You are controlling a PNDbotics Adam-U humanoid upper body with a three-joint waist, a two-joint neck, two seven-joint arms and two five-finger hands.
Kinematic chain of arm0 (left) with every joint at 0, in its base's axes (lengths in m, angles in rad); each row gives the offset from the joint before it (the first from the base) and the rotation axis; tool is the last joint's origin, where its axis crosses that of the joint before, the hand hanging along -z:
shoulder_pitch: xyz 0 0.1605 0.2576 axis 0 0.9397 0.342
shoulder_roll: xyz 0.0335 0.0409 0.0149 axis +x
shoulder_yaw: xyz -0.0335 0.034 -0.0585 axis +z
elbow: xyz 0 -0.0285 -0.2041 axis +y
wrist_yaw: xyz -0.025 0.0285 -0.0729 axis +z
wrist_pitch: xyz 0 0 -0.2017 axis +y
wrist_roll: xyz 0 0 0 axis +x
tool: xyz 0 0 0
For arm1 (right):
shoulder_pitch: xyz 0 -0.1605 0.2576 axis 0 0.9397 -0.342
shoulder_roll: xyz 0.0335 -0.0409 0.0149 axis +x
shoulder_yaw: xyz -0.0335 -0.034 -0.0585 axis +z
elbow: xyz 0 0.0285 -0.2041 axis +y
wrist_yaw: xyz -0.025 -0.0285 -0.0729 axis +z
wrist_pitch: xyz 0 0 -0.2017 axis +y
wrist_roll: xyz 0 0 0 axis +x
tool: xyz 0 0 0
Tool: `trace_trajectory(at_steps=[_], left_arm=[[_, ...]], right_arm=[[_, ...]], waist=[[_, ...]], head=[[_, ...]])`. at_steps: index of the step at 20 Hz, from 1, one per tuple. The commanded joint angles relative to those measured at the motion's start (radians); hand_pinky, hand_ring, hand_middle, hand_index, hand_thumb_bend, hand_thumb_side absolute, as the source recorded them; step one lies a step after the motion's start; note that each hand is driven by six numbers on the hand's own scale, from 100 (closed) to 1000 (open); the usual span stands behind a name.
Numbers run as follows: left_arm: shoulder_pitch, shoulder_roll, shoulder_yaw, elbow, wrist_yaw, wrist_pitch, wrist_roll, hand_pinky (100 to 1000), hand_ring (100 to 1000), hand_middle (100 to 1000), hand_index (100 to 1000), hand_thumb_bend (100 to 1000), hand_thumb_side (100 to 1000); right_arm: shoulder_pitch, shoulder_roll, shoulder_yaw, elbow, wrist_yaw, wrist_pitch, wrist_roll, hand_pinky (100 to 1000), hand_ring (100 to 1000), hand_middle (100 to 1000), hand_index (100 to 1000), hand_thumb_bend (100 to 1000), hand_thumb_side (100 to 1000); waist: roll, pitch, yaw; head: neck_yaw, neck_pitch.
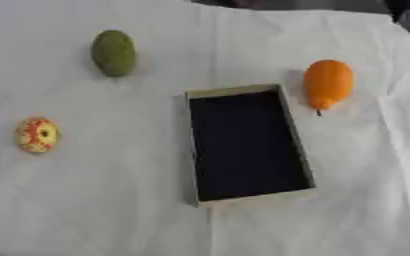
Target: Pick up objects on the table and place them in the box.
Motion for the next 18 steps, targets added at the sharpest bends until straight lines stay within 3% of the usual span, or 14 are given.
trace_trajectory(at_steps=[1,10,18], left_arm=[[-0.006,0.038,0.001,-0.018,0.002,-0.001,-0.007,851,681,719,832,100,567],[-0.005,0.036,-0.001,-0.018,0.007,0.004,-0.014,852,681,719,831,100,567],[-0.007,0.029,-0.002,-0.018,0.014,0.01,-0.019,852,681,719,831,100,567]], right_arm=[[-0.031,-0.018,0.013,0.034,0.038,-0.019,0.037,893,977,832,897,100,240],[-0.063,0.006,0.056,0.087,0.11,-0.073,0.101,896,982,847,908,100,273],[-0.097,0.048,0.08,0.118,0.085,-0.091,0.162,919,1000,829,901,100,251]], waist=[[0.003,-0.02,0.001],[0.001,-0.023,0.002],[0.001,-0.023,0.003]], head=[[-0.001,-0.008],[0.0,-0.012],[0.011,-0.018]])
